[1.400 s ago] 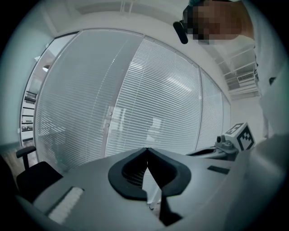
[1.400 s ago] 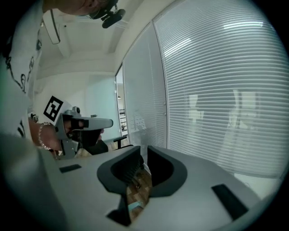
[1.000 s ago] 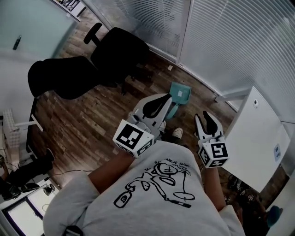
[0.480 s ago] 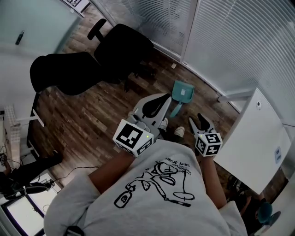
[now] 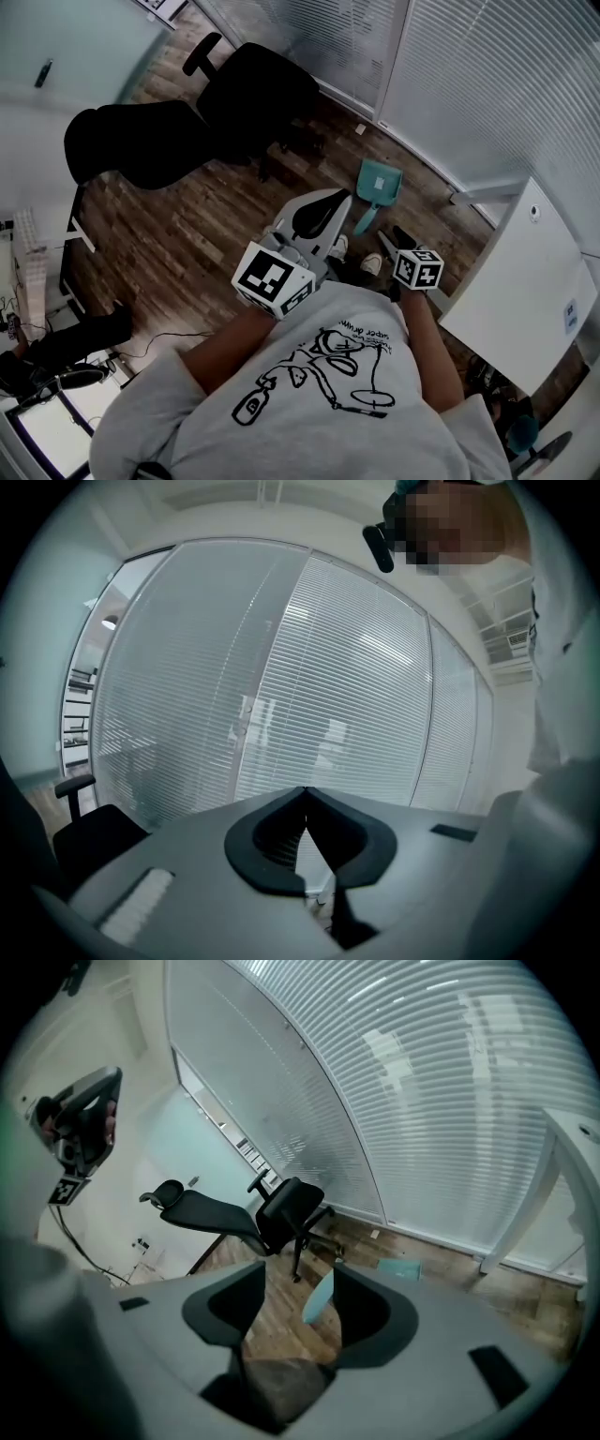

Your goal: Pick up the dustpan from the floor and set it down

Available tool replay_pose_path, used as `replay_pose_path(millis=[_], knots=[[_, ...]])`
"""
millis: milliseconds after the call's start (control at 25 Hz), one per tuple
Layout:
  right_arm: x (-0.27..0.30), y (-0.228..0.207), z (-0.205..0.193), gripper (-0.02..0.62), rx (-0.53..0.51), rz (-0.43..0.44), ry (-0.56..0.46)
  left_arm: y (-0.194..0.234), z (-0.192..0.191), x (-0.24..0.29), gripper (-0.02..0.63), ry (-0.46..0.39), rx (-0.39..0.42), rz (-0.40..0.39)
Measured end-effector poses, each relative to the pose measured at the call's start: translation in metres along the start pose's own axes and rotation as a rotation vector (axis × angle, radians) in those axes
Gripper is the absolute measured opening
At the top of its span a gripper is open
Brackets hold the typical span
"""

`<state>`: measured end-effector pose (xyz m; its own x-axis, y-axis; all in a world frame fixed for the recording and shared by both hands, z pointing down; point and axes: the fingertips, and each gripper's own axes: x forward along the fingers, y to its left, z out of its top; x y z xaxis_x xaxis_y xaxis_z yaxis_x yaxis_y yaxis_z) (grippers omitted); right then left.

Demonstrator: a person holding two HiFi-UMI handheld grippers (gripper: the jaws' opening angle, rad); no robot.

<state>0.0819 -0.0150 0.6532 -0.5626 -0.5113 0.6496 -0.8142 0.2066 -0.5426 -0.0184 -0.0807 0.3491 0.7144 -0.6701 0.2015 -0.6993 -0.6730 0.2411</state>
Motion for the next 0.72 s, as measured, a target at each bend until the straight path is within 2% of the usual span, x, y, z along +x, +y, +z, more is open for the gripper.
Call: replay_pose_path(millis=[360,720], knots=[[0.045,-0.01,-0.016,0.204,0.054,0.014,0.06,0.009,-0.012,-0.006,0.002,0.031,-0.015,0.02],[0.082,-0.029,-0.037,0.213,0.18,-0.006,0.104,0.02,-0.022,-0.013,0.002,0.072,-0.028,0.042]])
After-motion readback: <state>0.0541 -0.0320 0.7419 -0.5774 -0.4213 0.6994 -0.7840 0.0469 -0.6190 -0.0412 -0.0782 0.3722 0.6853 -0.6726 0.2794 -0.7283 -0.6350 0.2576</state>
